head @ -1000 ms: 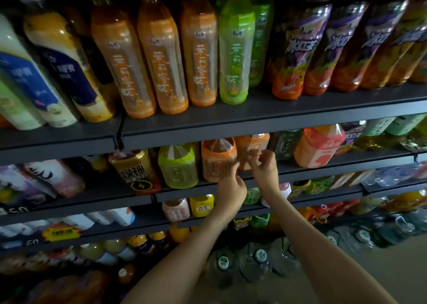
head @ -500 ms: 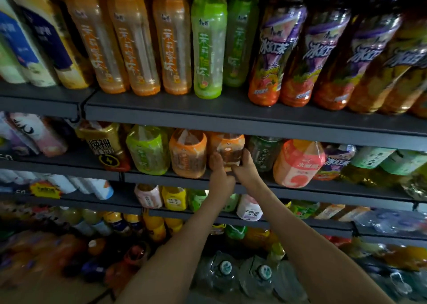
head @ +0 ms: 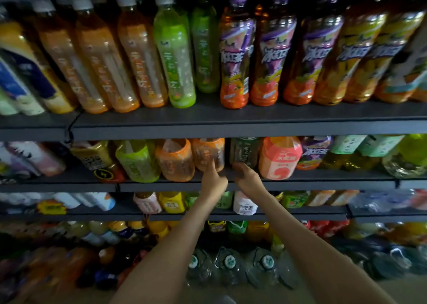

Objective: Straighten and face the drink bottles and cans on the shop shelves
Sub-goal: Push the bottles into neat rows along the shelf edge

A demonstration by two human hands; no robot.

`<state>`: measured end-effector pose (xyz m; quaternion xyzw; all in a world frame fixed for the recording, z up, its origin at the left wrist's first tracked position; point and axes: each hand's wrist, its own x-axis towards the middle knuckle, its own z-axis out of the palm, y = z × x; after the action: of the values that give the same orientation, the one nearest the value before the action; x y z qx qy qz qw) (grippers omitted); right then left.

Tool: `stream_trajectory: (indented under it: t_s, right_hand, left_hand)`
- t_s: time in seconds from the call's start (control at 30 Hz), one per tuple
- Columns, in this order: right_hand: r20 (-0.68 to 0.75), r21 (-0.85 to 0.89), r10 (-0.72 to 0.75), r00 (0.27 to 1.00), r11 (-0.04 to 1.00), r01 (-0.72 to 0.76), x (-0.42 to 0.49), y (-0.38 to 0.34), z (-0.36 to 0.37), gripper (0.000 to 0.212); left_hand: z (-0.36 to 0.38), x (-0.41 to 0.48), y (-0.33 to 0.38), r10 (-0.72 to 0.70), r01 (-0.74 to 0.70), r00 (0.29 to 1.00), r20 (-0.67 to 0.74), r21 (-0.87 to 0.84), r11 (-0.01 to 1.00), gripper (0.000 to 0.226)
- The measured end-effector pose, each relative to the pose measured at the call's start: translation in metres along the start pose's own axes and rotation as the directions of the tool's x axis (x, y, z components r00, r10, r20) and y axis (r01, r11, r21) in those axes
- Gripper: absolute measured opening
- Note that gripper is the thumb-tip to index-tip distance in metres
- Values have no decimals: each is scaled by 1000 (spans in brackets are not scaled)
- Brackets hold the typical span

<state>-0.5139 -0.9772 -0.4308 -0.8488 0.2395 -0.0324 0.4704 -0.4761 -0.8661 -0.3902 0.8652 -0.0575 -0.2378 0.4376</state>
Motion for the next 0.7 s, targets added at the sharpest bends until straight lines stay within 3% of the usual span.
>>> stream_trajectory:
  t_s: [0.1, 0.2, 0.27, 0.33, 0.5, 0.7]
  right_hand:
    - [-196, 7, 85, 977, 996, -86, -18, 23, -26, 27]
    - [-437, 172, 249, 865, 966, -191, -31, 42, -56, 27]
    - [-537, 272, 304, 787, 945, -180, -33, 46, -73, 37]
    - [-562, 290, 312, 766, 942, -171, -29, 48, -83, 55]
    - [-552, 206, 256, 794, 964, -168, -15, 34, -84, 86]
    - [-597, 176, 307, 741, 952, -252, -11, 25, -72, 93]
  left_hand:
    - [18, -2, 8, 48, -50, 998, 32, 60, 997, 59]
    - [36, -6, 22, 104, -113, 989, 102, 80, 990, 59]
    - [43, -5, 30, 145, -157, 980, 139, 77, 985, 60]
    - [46, -4, 36, 165, -181, 970, 179, 80, 980, 61]
    - [50, -6, 44, 156, -186, 929, 335, 59, 981, 71]
    - [53, -5, 51, 135, -169, 913, 384, 56, 984, 82]
